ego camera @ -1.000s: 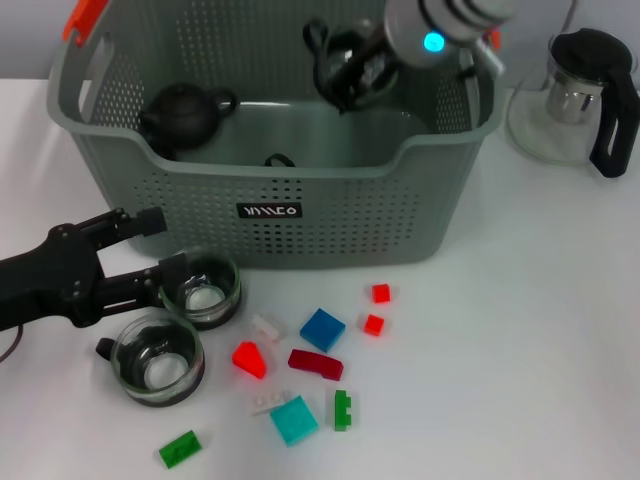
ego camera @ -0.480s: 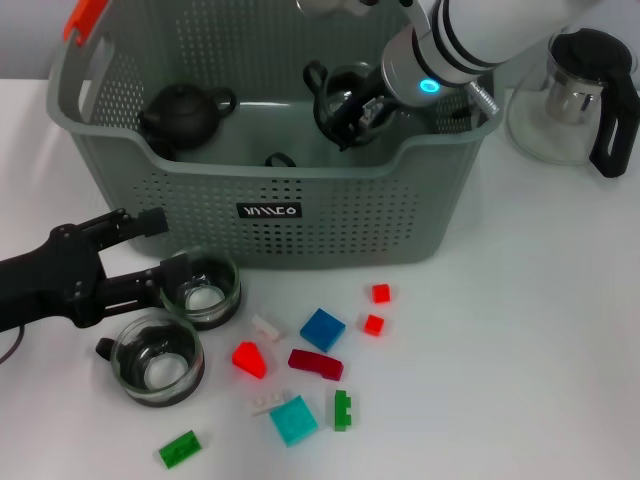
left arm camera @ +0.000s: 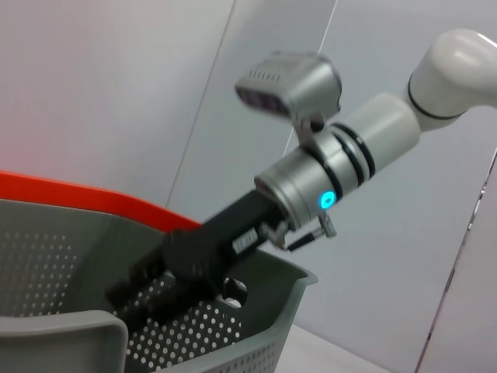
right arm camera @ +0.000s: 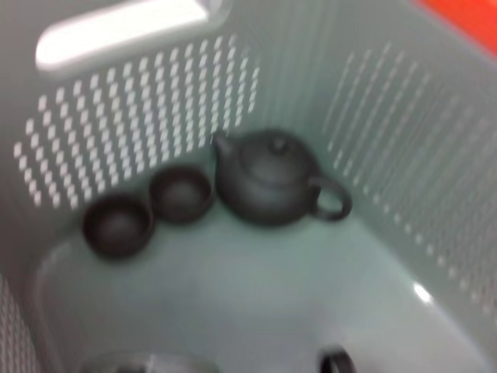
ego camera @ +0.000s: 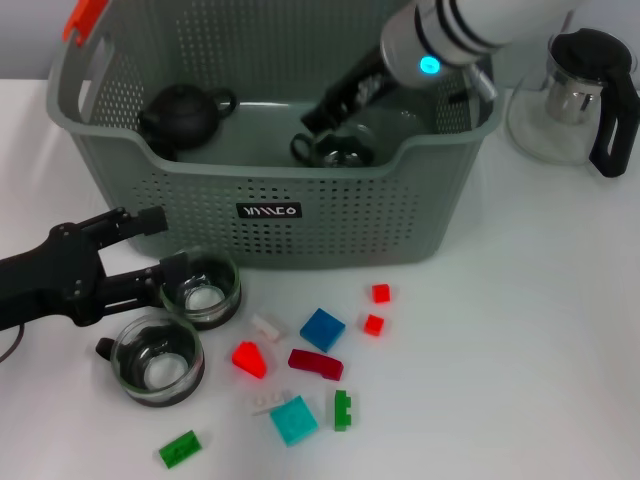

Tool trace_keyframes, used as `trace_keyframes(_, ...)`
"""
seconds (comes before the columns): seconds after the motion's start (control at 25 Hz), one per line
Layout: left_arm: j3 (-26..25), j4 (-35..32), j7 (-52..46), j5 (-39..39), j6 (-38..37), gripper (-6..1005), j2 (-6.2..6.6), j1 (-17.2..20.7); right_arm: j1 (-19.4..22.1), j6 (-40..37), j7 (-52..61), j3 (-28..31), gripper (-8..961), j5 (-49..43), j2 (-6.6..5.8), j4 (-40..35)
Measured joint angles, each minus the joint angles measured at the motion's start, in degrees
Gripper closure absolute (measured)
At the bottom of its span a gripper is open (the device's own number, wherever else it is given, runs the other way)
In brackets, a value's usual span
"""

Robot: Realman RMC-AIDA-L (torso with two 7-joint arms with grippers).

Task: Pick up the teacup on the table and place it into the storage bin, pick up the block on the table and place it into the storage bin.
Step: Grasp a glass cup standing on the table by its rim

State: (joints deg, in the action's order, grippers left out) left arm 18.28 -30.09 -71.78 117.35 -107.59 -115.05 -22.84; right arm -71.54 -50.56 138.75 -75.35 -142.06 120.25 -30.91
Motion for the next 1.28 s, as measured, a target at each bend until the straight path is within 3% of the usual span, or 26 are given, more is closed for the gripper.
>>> trace_keyframes(0.12, -0.01, -0.04, -0.02, -0.03, 0.02, 156, 0.00, 0.12, 4.32, -1.79, -0.61, 4.29, 537, 2.76, -0.10, -8.22)
trace_keyframes(0.2, -0.05, -0.05, -0.03, -0.03, 0.02, 156, 0.01, 0.17, 9.49, -3.52, -2.02, 6.14, 437, 7.20, -0.12, -16.62)
trace_keyframes(0.28, -0.07, -0.05, -0.03, -0.03, 0.02, 156, 0.06, 0.26, 14.62, -5.28, -4.26, 7.12, 337, 13.41, -0.14, -24.42)
trace_keyframes(0.4, -0.10, -0.06, -0.03, -0.05, -0.03, 156, 0.10, 0.28, 24.22, -9.94, -12.38, 9.77, 235, 30.31, -0.18, -34.55)
trace_keyframes(0.56, -0.09, -0.06, -0.03, -0.24, -0.20, 156, 0.17, -0.06, 34.56, -23.13, -30.45, 13.36, 236, 54.78, -0.21, -36.68)
trace_keyframes(0.68, -0.09, -0.06, -0.03, -0.38, -0.32, 157, 0.25, -0.32, 40.52, -35.44, -41.05, 15.82, 236, 64.45, -0.22, -34.34)
trace_keyframes(0.8, -0.09, -0.08, -0.03, -0.74, -0.50, 157, 0.32, -0.44, 44.92, -44.82, -46.31, 17.83, 237, 64.87, -0.22, -30.64)
trace_keyframes(0.92, -0.08, -0.12, -0.03, -0.81, -0.60, 157, 0.37, -0.51, 48.99, -50.40, -49.60, 18.59, 239, 58.64, -0.25, -28.31)
trace_keyframes(1.12, -0.07, -0.60, -1.06, -1.41, -0.94, 157, 0.53, -0.53, 53.32, -51.69, -52.06, 19.38, 244, 46.73, -0.40, -24.93)
trace_keyframes(1.28, 1.06, -4.67, -7.52, -0.97, -2.76, 157, 1.44, -0.73, 52.83, -51.39, -52.28, 23.80, 249, 38.12, -0.77, -20.41)
